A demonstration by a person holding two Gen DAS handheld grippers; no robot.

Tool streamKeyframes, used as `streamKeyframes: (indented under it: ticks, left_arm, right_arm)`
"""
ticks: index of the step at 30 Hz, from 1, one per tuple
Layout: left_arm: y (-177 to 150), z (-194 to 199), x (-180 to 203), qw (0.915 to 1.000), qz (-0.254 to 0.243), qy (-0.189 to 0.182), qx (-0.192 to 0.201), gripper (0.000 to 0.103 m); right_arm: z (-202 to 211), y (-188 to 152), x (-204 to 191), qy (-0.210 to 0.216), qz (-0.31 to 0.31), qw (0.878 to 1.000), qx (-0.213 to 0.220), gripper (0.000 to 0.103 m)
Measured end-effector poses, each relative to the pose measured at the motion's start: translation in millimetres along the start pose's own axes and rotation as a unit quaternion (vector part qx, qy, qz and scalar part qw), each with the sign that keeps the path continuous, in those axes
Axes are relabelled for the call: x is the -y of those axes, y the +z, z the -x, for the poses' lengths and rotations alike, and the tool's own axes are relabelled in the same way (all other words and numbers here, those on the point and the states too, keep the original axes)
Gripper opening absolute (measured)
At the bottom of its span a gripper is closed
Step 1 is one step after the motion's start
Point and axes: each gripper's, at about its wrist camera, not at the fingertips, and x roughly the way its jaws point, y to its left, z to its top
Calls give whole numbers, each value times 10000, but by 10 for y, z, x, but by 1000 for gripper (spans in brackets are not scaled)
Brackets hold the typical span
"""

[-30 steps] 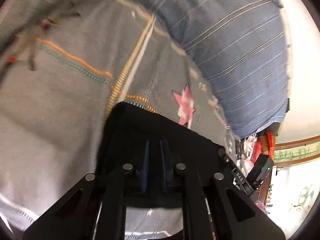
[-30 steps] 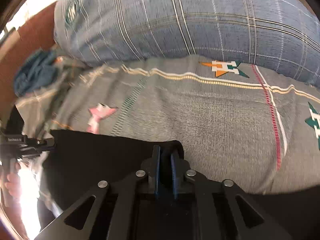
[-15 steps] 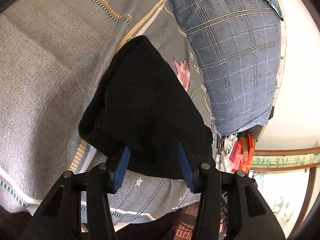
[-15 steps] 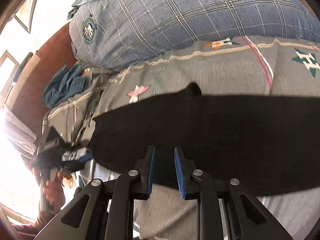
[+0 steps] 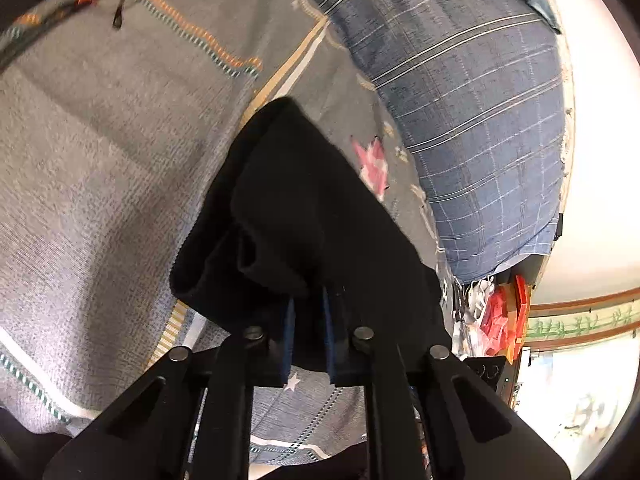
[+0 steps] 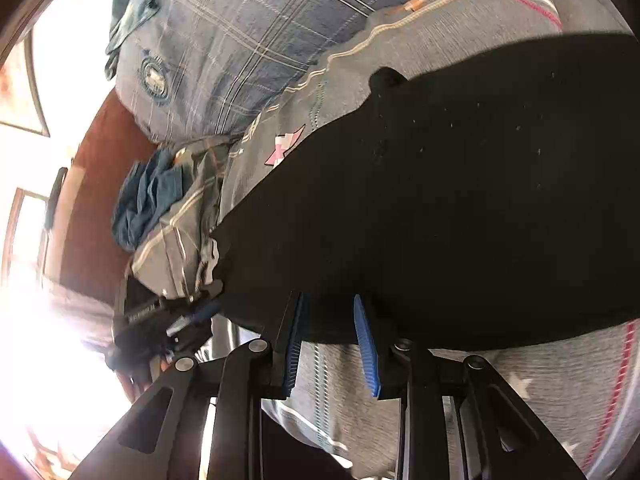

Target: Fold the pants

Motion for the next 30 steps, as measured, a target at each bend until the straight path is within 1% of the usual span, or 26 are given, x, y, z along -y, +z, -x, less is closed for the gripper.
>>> streamKeyframes:
  ticks: [1, 3, 5, 6, 8, 9, 11, 13, 16, 17, 18, 19, 20, 22, 24, 27, 28, 29, 30]
  left_arm:
    - [-11, 42, 33, 10000, -56, 5, 47, 9]
    - [-42, 117, 93, 9997, -221, 57, 102, 9]
    - [-65, 141, 79, 9995, -296, 75, 94, 9]
    - [-74, 132, 56, 9996, -254, 58, 68, 9]
    - [-82, 108, -9, 9999, -138, 9, 8, 9]
    - [-82, 98, -35, 10000, -82, -27, -15, 10]
    - [-78, 97, -97, 9999, 57, -125, -66, 10]
    - [-109, 122, -117, 9997, 92, -217, -106, 12]
    - [-186, 200, -157, 9993, 133, -334, -39, 12]
    - [-204, 210, -170, 9991, 139, -400, -35, 14]
    - [-219, 212, -182, 9989, 146, -455, -31, 18]
    - [-223, 201, -197, 9989, 169, -447, -20, 23]
    - [-219, 185, -207, 9990, 201, -410, 0, 24]
    - [-179, 128, -205, 9989, 239, -406, -6, 24]
    - [-137, 87, -198, 9988, 287, -390, 42, 24]
    - [-90, 25, -176, 9990, 259, -355, 83, 22]
    - [-71, 9, -151, 9992, 213, -318, 99, 10]
    - [-56, 3, -128, 9994, 176, -280, 131, 9]
    - [-41, 6, -109, 9994, 166, -254, 152, 9]
  right_arm:
    - [4, 4, -21, 38, 27, 10000, 30, 27]
    - [24, -1, -76, -43, 122, 9999, 26, 27]
    - [37, -55, -143, 114, 190, 9997, -84, 27]
    - [17, -90, -174, 235, 220, 9993, -192, 28]
    - [-56, -178, -211, 408, 242, 9979, -443, 34]
    - [-111, -215, -211, 401, 209, 9976, -529, 38]
    - [-226, -225, -195, 369, 127, 9973, -624, 39]
    - [-293, -184, -167, 338, -16, 9978, -563, 39]
    - [-344, -100, -145, 553, -263, 9971, -449, 39]
    - [-349, -72, -152, 594, -290, 9970, -405, 39]
    - [-344, -54, -161, 606, -295, 9971, -364, 39]
    - [-353, -24, -187, 615, -278, 9972, -329, 39]
    - [-345, 0, -206, 624, -246, 9974, -253, 39]
    - [-325, 40, -258, 647, -150, 9977, -111, 39]
    - [-323, 63, -288, 675, -159, 9976, -85, 39]
    - [-298, 89, -291, 700, -189, 9974, -10, 39]
    - [-292, 90, -287, 671, -185, 9976, -6, 38]
    - [-291, 90, -284, 638, -186, 9978, 3, 36]
    - [-283, 87, -272, 621, -170, 9979, 10, 32]
